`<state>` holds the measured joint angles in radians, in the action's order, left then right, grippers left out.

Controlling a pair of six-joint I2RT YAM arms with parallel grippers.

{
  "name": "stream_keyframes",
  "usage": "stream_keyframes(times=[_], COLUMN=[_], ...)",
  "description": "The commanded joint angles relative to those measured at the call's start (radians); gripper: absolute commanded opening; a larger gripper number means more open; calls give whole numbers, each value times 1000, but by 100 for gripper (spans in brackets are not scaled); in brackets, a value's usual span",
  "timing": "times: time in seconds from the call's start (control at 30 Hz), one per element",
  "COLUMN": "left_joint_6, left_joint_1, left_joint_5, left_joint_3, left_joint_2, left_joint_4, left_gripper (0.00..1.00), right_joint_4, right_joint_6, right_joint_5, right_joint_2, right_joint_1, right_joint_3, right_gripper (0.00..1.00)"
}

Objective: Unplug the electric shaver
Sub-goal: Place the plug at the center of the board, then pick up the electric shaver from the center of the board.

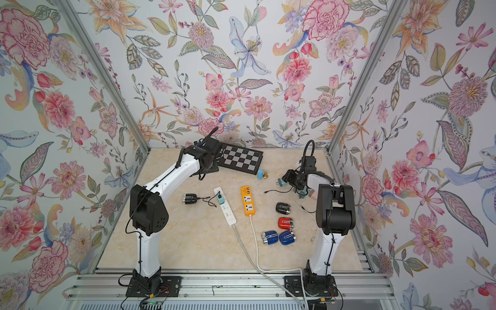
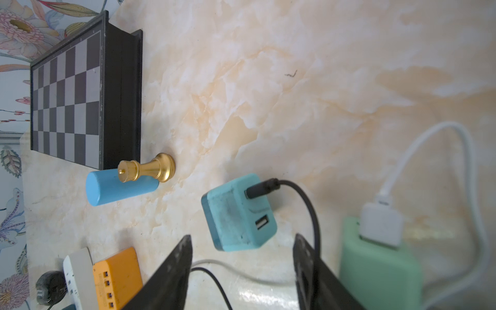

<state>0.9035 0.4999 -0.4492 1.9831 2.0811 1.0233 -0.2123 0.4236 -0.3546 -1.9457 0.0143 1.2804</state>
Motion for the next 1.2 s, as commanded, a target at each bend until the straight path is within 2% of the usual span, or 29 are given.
stream_keyframes(times=[0.0, 0.3, 0.63, 0.87, 1.0, 1.17], left_joint_6=[-14, -11, -8, 8, 139, 241], left_joint_1=[13, 15, 22, 21, -7, -63], left_joint_5=[-13, -13, -16, -23, -40, 71], left_joint_3=[-19, -76, -118, -159, -218, -332], left_joint_2=[-53, -85, -115, -148, -185, -257], left_joint_4=[14, -3, -15, 23, 162, 221], left_gripper=[99, 99, 99, 99, 99, 99], right_joint_4=[-29, -42, -53, -52, -51, -48], right_joint_6=[-19, -26, -64, -209, -317, -395], right_joint_5=[32, 98, 112, 73, 23, 26], right_joint_2=[64, 135, 174, 279, 366, 463], right_joint_1=[-13, -16, -21, -121, -198, -305], right_joint_3=[13, -4, -35, -24, -54, -135], right_gripper=[61, 63, 64, 64, 64, 64])
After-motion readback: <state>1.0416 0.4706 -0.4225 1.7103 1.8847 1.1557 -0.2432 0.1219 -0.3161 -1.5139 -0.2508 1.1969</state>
